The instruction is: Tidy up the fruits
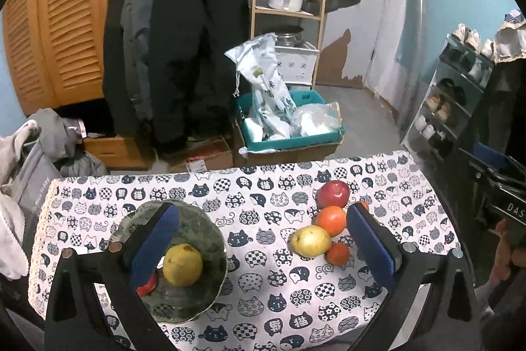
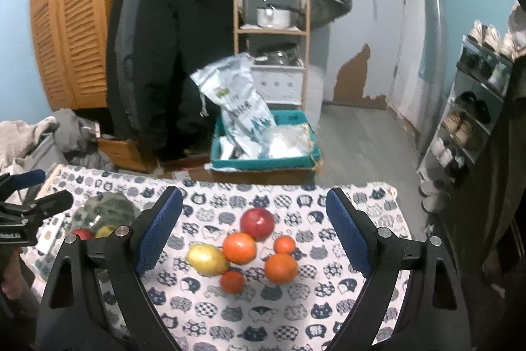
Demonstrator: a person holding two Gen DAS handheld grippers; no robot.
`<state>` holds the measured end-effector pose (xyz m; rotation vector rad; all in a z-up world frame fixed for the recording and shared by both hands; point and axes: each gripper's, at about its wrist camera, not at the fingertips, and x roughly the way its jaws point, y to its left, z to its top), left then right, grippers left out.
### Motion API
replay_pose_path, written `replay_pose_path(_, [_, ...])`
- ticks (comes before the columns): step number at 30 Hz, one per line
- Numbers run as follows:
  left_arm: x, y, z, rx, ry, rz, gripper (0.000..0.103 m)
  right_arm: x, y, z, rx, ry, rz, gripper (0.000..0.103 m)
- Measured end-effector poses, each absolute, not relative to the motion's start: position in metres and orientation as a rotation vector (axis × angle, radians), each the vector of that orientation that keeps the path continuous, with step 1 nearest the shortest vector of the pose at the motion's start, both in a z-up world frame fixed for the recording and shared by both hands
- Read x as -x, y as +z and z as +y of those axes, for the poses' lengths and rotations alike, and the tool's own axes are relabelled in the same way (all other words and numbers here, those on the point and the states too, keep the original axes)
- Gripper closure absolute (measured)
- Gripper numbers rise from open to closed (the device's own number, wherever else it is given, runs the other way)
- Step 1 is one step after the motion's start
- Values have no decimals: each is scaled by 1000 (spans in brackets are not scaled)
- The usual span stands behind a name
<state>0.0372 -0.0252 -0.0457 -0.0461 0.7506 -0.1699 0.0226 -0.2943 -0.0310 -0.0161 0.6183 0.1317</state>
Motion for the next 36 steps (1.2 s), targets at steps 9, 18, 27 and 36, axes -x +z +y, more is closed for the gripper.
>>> replay_pose_path(9, [-54,-66,-46,18,-170,796,1,-36,-53,-311,4,107,681,15])
replay_pose_path(18, [-80,-110,-65,19,-186,901,1,-61,-96,-317,24,72,813,15])
replay_pose_path(27, [-108,-166,-82,62,-191,1039,1,-96,-156,-325,8,51,976,15])
replay_pose_path(36, [-128,-217,-95,53,-173,1145,1,-121,-221,-334,-45,41,1134,15])
